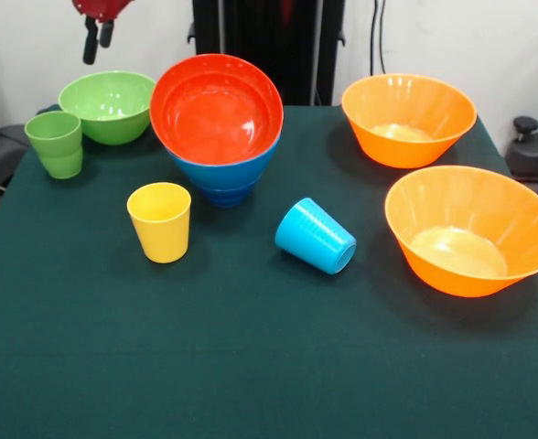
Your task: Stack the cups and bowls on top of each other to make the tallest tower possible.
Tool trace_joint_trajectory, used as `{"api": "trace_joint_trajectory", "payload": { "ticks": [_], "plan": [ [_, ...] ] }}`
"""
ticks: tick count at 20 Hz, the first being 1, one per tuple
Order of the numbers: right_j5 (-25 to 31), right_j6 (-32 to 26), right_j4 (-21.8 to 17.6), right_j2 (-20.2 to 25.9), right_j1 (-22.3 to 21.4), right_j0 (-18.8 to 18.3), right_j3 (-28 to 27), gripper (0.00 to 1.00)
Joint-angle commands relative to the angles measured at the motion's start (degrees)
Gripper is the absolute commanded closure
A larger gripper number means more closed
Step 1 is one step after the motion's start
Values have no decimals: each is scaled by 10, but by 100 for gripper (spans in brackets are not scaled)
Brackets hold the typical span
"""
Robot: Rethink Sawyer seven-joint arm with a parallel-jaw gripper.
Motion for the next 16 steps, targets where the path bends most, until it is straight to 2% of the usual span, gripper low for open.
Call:
{"api": "trace_joint_trajectory", "payload": {
  "ticks": [1, 16],
  "plan": [
    [-13, -37, -42, 81, 42, -3, -24, 0],
    [43, -59, -42, 97, 55, -13, -72, 0]
  ]
}}
